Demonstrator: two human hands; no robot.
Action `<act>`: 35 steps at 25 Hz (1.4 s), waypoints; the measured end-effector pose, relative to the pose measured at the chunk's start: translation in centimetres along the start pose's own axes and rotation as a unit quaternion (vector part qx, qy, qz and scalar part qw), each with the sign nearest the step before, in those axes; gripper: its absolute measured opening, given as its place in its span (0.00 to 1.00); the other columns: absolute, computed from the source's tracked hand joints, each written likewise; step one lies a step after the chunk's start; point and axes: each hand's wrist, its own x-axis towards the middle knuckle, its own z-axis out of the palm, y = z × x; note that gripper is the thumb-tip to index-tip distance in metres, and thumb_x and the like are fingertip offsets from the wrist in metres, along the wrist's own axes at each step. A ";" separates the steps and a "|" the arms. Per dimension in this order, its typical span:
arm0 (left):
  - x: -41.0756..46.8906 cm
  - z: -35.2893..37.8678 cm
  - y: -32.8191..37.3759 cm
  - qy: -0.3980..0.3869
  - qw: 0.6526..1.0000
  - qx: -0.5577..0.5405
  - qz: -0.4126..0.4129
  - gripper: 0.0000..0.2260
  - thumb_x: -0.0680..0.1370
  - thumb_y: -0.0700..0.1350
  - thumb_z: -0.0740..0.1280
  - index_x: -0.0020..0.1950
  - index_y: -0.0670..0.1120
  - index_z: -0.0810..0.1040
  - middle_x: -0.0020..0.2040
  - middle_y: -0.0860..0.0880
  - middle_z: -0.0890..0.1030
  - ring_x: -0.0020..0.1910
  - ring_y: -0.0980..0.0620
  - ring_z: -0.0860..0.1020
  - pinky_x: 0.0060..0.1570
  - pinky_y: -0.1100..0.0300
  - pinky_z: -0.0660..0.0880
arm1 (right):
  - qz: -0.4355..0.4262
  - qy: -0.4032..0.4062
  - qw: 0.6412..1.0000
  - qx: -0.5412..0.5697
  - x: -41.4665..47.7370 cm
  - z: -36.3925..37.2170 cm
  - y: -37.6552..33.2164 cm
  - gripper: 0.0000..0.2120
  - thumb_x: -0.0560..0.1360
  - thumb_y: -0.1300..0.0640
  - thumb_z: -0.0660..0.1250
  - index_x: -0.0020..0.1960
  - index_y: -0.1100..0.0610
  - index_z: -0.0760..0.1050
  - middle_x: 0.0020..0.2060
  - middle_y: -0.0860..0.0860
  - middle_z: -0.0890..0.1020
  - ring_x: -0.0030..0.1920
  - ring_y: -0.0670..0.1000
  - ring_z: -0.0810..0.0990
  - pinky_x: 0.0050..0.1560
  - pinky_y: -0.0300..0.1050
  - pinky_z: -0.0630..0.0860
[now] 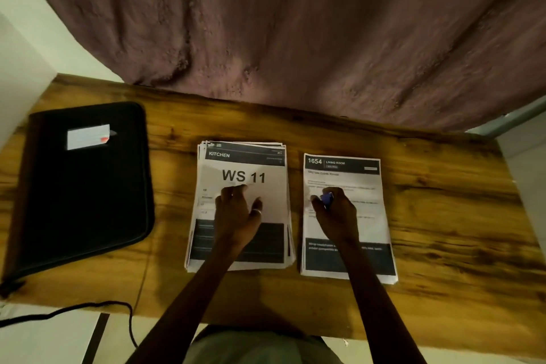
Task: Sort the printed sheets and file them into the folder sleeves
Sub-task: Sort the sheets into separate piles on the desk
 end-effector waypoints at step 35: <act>3.5 -3.5 -9.3 0.009 0.998 0.012 -0.053 0.30 0.77 0.49 0.73 0.75 0.44 0.66 0.71 0.41 0.70 0.69 0.40 0.70 0.60 0.49 0.74 | -0.041 0.004 0.997 -0.058 -0.7 6.1 -3.9 0.19 0.79 0.50 0.66 0.64 0.61 0.73 0.60 0.58 0.79 0.61 0.58 0.78 0.59 0.51 0.77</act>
